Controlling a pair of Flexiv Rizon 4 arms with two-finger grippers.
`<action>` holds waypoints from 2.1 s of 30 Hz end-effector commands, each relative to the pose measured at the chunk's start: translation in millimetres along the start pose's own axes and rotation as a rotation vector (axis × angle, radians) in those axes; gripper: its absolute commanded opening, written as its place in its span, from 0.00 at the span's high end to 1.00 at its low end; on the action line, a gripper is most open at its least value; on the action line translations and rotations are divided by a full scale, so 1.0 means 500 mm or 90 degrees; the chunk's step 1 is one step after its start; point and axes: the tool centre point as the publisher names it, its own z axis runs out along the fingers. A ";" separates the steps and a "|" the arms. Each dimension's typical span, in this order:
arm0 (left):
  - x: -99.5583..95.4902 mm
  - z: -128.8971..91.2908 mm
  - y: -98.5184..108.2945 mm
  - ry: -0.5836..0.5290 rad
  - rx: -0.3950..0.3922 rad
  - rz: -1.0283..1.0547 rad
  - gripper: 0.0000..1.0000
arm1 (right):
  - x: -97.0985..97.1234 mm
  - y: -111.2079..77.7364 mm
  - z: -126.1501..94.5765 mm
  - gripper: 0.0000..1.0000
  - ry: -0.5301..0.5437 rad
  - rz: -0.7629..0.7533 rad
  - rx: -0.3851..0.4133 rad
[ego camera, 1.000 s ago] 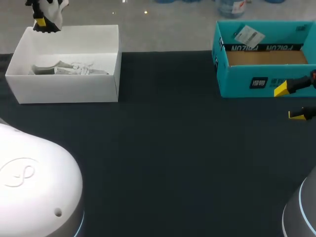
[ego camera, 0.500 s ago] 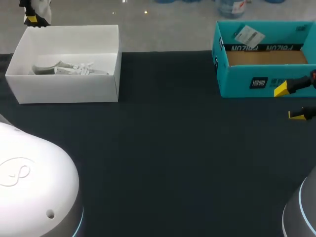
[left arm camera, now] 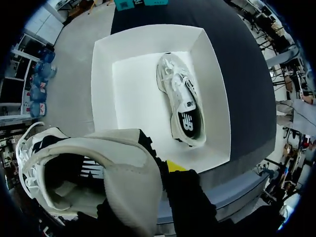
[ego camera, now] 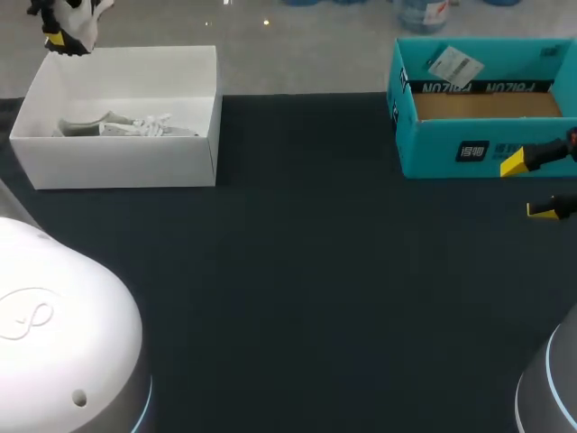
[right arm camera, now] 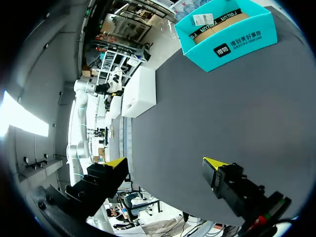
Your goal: Take the shoe out of the shoebox, open the shoe tongue, remove and reinsert the insole, then place the shoe into the shoebox
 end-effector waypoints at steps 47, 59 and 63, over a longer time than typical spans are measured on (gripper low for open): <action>-0.011 -0.043 0.059 0.049 0.073 0.744 1.00 | 0.000 0.001 0.002 0.00 -0.001 0.001 0.000; -0.034 -0.028 0.078 0.051 0.012 0.853 1.00 | 0.000 0.001 0.002 0.00 -0.001 0.001 0.000; -0.034 -0.028 0.078 0.051 0.012 0.853 1.00 | 0.000 0.001 0.002 0.00 -0.001 0.001 0.000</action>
